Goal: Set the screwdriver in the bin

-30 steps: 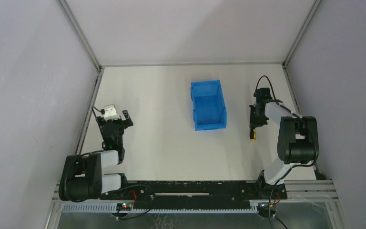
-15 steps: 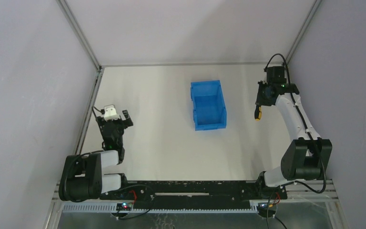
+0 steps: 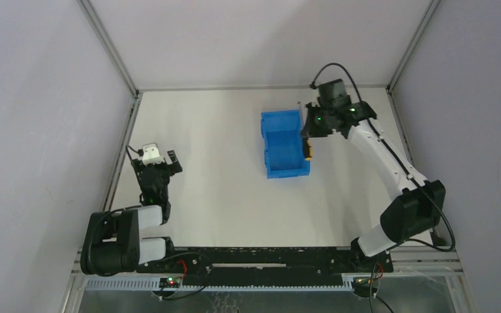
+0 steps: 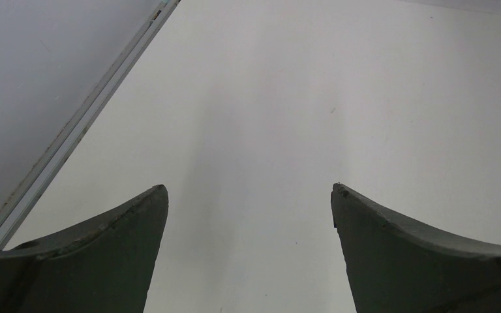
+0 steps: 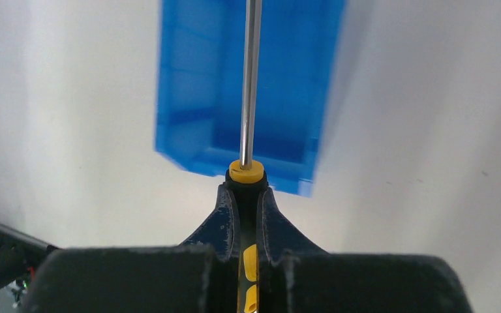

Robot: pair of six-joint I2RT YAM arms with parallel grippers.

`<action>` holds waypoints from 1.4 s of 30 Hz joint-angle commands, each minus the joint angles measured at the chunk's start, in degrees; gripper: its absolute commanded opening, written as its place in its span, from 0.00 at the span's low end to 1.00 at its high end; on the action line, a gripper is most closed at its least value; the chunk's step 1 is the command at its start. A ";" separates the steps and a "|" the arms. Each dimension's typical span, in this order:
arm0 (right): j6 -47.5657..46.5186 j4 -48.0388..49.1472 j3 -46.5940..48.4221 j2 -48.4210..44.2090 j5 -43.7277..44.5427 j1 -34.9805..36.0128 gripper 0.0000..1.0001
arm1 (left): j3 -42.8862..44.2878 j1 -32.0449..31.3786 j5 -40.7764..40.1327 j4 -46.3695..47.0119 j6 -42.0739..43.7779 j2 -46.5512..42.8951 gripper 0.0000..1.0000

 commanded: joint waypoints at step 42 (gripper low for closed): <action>6.78 14.63 1.94 19.15 19.80 15.00 0.57 | 1.95 -0.24 -0.57 3.78 1.05 -0.51 1.00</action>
